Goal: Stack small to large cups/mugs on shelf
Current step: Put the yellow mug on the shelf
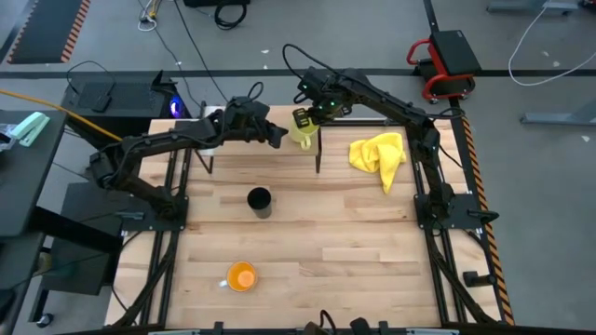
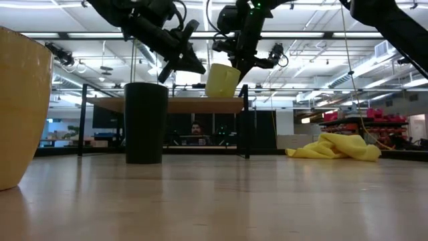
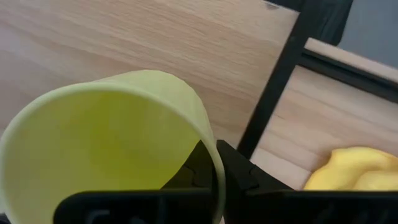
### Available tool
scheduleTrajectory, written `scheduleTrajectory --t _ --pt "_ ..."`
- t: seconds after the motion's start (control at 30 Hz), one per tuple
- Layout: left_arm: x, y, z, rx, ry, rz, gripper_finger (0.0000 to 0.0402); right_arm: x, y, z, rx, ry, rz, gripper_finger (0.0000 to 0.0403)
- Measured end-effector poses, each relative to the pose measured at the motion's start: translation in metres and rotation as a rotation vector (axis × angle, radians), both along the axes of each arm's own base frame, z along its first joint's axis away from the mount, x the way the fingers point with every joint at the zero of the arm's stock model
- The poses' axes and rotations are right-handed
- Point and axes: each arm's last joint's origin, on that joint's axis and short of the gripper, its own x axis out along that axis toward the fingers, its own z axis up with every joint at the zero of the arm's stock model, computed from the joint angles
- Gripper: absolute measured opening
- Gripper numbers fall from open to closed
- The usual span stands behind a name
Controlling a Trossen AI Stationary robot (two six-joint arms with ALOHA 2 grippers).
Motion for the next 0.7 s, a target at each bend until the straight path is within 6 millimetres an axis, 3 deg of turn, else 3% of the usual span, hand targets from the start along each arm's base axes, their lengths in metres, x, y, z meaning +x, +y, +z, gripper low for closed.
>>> scheduleTrajectory --t 0.17,0.7 --pt "0.008 -0.001 -0.012 -0.036 0.026 -0.016 0.004 0.001 0.0 0.0 0.004 -0.008 0.0 0.0008" --pt "0.009 0.004 -0.01 -0.014 -0.007 0.004 0.0038 0.003 -0.001 0.0 -0.014 -0.019 0.033 0.004"
